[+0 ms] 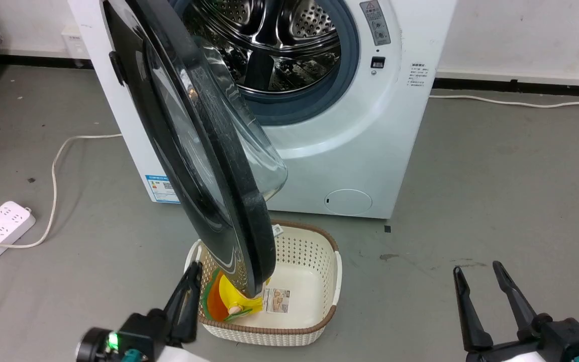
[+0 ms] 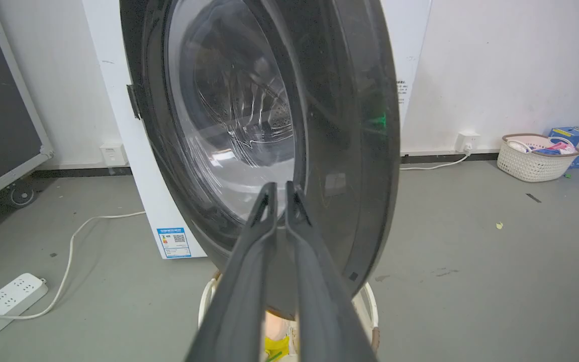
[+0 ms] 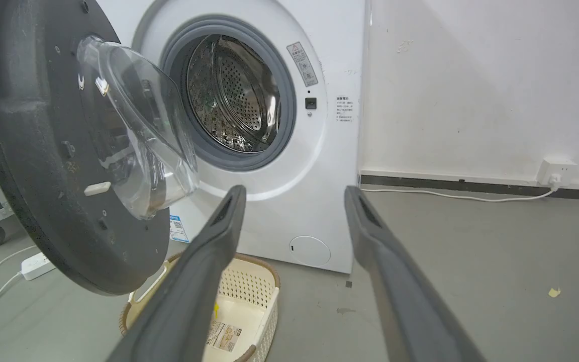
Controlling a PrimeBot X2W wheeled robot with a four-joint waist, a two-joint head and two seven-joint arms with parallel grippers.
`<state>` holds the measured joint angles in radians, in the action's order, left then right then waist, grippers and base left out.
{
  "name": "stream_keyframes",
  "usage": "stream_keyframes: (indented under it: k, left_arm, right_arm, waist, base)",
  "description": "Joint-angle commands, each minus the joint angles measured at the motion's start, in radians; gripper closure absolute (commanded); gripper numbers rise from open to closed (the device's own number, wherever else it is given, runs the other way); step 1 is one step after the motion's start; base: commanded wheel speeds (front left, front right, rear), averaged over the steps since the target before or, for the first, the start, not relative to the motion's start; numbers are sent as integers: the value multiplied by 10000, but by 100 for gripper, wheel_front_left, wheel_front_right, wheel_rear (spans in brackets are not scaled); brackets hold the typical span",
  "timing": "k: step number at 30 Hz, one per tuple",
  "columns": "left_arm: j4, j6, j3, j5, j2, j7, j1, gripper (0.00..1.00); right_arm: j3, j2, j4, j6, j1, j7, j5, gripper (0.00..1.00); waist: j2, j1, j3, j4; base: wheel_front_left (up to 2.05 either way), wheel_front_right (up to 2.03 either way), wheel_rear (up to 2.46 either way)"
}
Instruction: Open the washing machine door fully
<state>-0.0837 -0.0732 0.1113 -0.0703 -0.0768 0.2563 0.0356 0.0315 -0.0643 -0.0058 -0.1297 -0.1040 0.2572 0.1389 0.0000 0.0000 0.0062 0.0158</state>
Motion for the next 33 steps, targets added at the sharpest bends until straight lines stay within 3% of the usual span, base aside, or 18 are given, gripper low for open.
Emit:
stream_keyframes:
  k: [1,10,16,20,25,28,33]
  left_arm:
    - [205,21,-73,70,2,55,-167,100]
    - [2985,682,-857,-77,110,55,-1295,100]
    - [4285,642,-634,-163,165,55,-2410,100]
    - [4020,321,279,-407,197,-861,-2728,100]
    - [3230,279,1516,-668,237,-2051,-2650,100]
    - [2390,169,2445,-1182,254,-2465,-2413,100]
    - [1119,373,3021,-1395,261,-2432,-2459,100]
  right_arm:
    - [8,48,-10,-10,-77,44,-25,0]
    - [-10,78,-30,-10,2,44,16,0]
    - [80,93,27,-10,99,45,43,0]
    - [151,101,63,-10,154,45,23,0]
    - [320,110,149,-10,236,45,-63,0]
    - [351,120,144,-10,325,45,13,0]
    - [361,127,193,-10,383,45,108,0]
  waist:
    - [0,0,13,-9]
    - [0,0,85,-81]
    - [0,0,153,-200]
    - [0,0,232,-305]
    - [0,0,397,-456]
    - [0,0,580,-539]
    - [0,0,759,-555]
  base:
    - [0,0,0]
    - [0,0,0]
    - [0,0,0]
    - [0,0,0]
    - [0,0,0]
    - [0,0,0]
    - [0,0,0]
